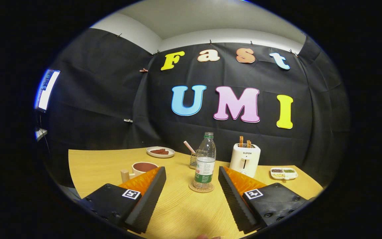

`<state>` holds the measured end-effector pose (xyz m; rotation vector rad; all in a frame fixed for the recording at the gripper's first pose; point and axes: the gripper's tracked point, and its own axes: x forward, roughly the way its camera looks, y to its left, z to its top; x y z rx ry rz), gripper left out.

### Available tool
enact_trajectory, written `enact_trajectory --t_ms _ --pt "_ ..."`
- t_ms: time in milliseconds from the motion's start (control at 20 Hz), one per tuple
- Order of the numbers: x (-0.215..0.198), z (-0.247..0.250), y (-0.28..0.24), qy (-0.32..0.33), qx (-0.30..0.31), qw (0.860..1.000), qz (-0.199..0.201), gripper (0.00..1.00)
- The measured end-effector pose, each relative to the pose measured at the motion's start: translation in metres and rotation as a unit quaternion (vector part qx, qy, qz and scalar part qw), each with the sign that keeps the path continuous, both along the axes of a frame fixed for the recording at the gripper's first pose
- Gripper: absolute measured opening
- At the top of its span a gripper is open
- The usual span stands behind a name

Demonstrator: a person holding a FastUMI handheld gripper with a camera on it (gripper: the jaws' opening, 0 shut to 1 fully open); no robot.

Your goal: Take the bottle from table, then pour the juice into the cup, finally place the bottle on the coaster

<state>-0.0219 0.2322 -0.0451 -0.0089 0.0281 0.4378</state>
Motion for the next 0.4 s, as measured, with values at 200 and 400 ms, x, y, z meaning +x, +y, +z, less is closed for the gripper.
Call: enact_trajectory --t_ms 200,400 --pt "0.0005 0.0020 -0.0064 -0.002 -0.001 1.000 -0.007 0.97" --pt "0.0001 0.0014 -0.0059 -0.003 0.003 1.000 -0.007 0.97"
